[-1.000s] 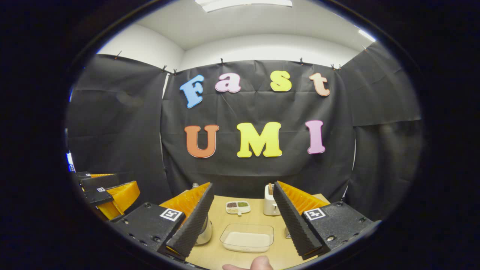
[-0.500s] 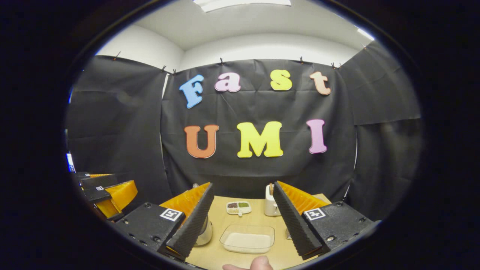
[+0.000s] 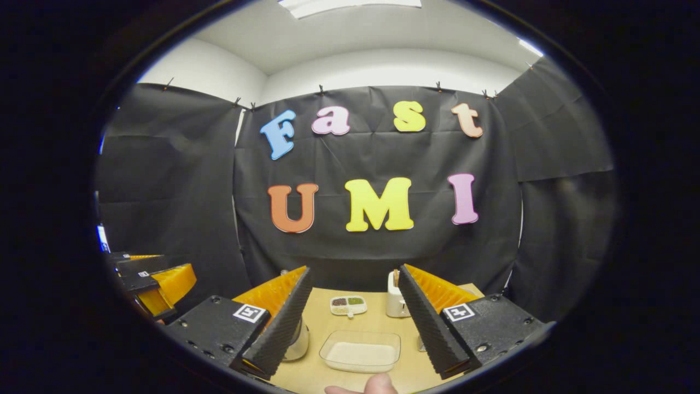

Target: Close the left gripper, press the button to open the rice cooker; take a wooden spoon from the chopstick holder with the right hand, scoop a spoonful of rice and pour it into the rice cooker, then put the wooden spoon back into the chopstick holder.

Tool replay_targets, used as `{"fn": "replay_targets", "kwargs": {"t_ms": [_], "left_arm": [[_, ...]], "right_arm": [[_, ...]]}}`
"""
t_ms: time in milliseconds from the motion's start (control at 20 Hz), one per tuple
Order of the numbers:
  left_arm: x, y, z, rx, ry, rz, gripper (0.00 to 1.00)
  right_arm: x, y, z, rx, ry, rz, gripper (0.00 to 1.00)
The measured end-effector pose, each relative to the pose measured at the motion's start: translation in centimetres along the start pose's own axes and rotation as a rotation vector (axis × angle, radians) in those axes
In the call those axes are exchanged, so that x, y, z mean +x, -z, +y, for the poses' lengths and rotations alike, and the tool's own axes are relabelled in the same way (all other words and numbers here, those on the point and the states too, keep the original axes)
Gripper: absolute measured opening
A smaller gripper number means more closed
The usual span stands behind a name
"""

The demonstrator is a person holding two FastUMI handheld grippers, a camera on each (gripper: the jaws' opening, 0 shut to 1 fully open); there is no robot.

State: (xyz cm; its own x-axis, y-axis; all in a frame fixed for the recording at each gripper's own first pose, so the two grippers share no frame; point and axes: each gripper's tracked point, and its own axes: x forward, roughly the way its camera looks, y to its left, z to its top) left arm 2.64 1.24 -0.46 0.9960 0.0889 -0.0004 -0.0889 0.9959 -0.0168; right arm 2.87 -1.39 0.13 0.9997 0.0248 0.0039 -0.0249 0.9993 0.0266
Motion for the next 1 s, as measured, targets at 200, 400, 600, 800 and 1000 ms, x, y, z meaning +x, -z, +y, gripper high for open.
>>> {"fn": "replay_targets", "kwargs": {"t_ms": [200, 400, 600, 800, 1000], "left_arm": [[0.0, 0.5, 0.2, 0.000, -0.008, 0.018, 0.94], [-0.1, 1.3, 0.4, -0.003, -0.024, 0.046, 0.94], [-0.4, 2.3, 0.7, -0.010, -0.041, 0.073, 0.94], [-0.5, 4.8, 1.4, -0.024, -0.067, 0.146, 0.98], [0.5, 7.6, 1.8, -0.068, -0.092, 0.247, 0.35]], "right_arm": [[0.3, 0.3, -0.5, 0.001, -0.006, 0.005, 1.00], [0.7, 0.7, -1.1, 0.001, -0.012, 0.013, 0.97], [1.2, 1.3, -2.1, 0.006, -0.017, 0.026, 0.97], [1.8, 1.8, -3.3, 0.003, -0.015, 0.033, 1.00], [2.5, 2.8, -4.8, 0.016, -0.012, 0.053, 1.00]]}}
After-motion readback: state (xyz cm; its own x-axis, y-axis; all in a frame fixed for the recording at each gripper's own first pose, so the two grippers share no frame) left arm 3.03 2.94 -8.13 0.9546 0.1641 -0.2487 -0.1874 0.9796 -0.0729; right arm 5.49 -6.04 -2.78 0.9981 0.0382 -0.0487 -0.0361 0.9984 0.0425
